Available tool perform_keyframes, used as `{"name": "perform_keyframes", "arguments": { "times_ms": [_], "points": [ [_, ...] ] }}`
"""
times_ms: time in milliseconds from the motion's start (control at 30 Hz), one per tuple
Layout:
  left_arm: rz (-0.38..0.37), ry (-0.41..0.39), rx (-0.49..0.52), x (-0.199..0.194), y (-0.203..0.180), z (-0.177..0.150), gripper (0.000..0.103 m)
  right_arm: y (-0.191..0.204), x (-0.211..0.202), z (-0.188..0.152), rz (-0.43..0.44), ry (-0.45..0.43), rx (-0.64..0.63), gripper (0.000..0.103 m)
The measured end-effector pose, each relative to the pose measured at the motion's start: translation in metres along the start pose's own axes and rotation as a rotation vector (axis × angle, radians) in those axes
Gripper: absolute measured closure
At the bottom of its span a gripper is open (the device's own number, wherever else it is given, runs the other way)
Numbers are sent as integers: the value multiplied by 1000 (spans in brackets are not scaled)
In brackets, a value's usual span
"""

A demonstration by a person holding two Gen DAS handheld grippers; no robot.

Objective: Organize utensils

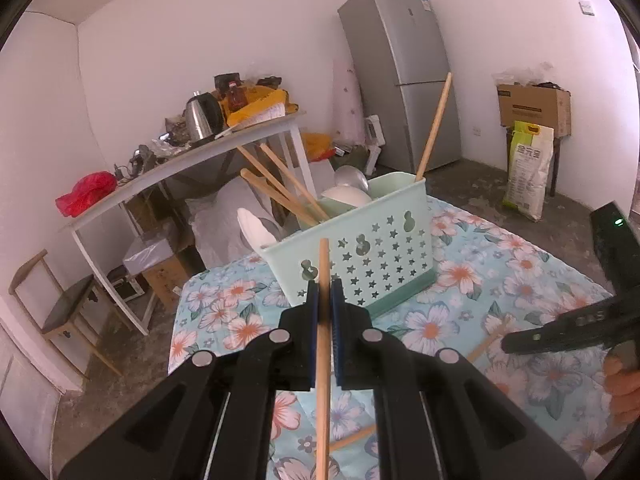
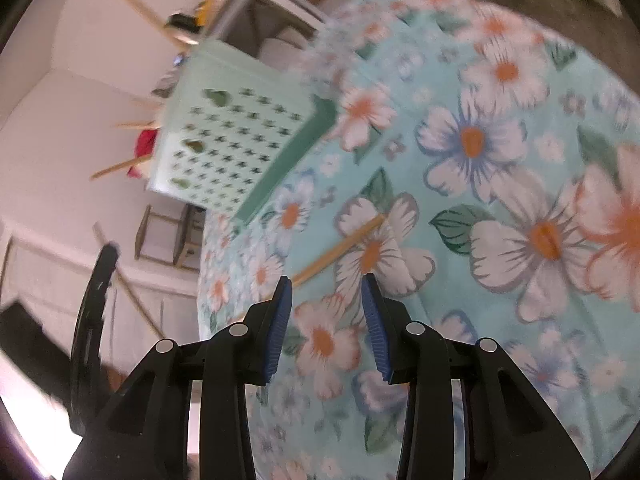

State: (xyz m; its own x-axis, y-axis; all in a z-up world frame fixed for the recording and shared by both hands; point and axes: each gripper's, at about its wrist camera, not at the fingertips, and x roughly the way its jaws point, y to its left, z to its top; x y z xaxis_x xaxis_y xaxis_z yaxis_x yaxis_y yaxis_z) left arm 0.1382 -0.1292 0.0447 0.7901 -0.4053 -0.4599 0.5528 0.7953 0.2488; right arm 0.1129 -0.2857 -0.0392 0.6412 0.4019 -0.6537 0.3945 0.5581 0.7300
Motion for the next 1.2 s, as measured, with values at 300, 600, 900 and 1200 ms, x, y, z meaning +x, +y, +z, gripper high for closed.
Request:
{"name": "perform_keyframes", "arguments": {
  "times_ms": [300, 600, 900, 1200],
  "points": [
    [17, 3, -29, 10, 0, -1, 98, -15, 25, 20, 33, -35, 206, 82],
    [27, 15, -43, 13, -2, 0, 98, -30, 24, 27, 43, -49, 280, 95],
    [31, 20, -70, 17, 5, 1, 98, -20, -18, 34, 55, -140, 177, 95],
    [38, 24, -87, 22, 10, 2, 98, 19, -85, 35, 24, -332, -41, 98]
  ]
}}
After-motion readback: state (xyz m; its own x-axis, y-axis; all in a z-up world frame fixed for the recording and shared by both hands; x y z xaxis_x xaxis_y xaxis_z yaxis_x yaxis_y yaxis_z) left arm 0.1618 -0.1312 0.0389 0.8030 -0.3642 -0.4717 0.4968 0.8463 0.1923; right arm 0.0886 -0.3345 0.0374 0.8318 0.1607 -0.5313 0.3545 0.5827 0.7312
